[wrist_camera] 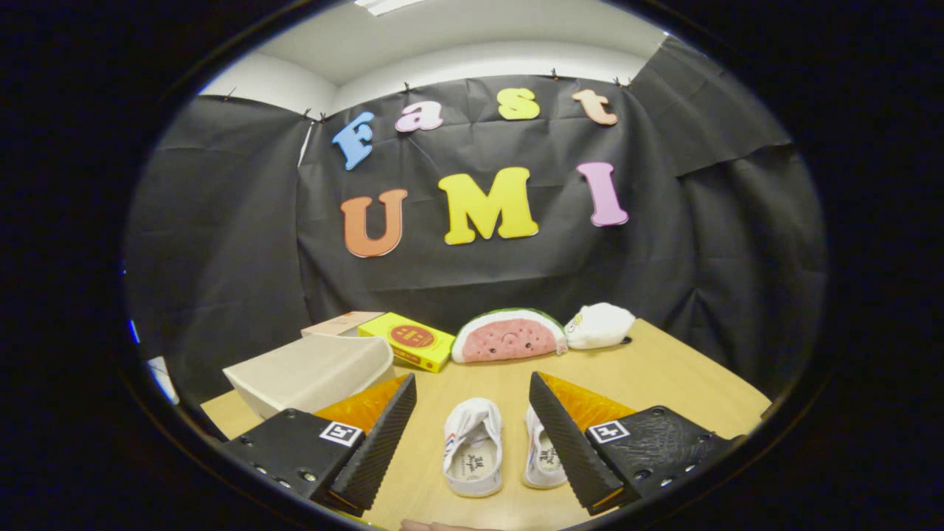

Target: Open the storage box then place both shoes into the box .Put the left shoe in first, then the right shoe, with the right side of both shoes facing outward in a uniform manner.

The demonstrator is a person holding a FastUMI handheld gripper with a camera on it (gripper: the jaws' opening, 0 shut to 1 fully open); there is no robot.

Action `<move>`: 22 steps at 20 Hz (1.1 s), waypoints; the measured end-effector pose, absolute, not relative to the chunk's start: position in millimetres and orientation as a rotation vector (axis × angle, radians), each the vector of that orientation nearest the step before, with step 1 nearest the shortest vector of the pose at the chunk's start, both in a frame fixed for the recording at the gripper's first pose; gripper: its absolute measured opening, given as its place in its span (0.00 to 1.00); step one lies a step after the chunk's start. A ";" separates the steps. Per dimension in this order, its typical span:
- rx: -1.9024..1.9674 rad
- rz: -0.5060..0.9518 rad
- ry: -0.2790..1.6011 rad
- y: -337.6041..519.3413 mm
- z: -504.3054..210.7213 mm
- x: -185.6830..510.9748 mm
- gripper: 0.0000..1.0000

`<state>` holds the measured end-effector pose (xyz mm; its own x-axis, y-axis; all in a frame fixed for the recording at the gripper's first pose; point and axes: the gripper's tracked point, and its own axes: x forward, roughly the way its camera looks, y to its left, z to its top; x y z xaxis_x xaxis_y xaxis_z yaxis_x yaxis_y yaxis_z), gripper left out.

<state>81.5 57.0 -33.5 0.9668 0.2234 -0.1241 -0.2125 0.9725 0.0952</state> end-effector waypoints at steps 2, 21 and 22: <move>0.120 0.325 0.187 83.4 -37.9 99.5 0.95; 0.806 0.872 0.794 232.0 -99.4 175.4 0.87; 0.820 0.884 0.796 235.0 -98.3 175.2 0.87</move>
